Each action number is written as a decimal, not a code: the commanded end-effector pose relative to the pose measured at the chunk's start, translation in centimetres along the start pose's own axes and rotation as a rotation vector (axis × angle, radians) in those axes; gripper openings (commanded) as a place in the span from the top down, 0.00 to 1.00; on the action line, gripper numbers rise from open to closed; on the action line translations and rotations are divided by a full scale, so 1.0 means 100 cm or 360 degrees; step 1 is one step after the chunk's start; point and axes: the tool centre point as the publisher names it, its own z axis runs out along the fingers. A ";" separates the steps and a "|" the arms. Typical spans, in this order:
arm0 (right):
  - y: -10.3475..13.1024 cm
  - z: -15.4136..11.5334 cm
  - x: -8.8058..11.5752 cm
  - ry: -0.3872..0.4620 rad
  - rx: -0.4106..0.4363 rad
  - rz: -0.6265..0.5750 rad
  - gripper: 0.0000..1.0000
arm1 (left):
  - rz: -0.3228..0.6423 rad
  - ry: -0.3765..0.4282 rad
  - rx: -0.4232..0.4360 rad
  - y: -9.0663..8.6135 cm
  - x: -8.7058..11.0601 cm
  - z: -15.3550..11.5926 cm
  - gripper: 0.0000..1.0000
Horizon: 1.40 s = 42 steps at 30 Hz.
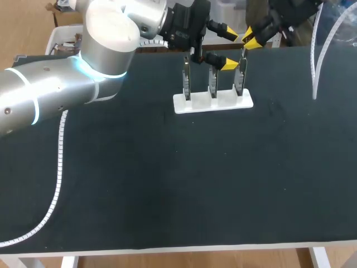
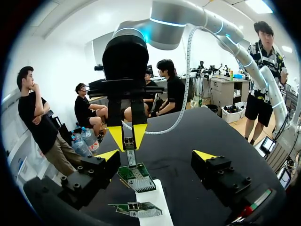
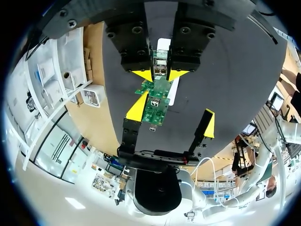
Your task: Pick up the optical module with the left hand, and insert it into the network port with the right hand.
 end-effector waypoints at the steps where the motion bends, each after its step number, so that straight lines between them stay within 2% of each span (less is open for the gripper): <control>1: 0.000 -0.002 0.001 -0.0009 0.0009 -0.0005 1.00 | -0.0001 0.0006 0.0000 0.000 -0.001 0.000 0.00; 18: 0.002 -0.001 -0.004 -0.0032 0.0004 -0.0022 1.00 | -0.0001 0.0006 0.0000 0.000 -0.001 0.000 0.00; 42: 0.002 0.007 0.003 -0.0019 -0.0018 0.0014 1.00 | -0.0001 0.0006 0.0000 0.000 -0.001 0.000 0.00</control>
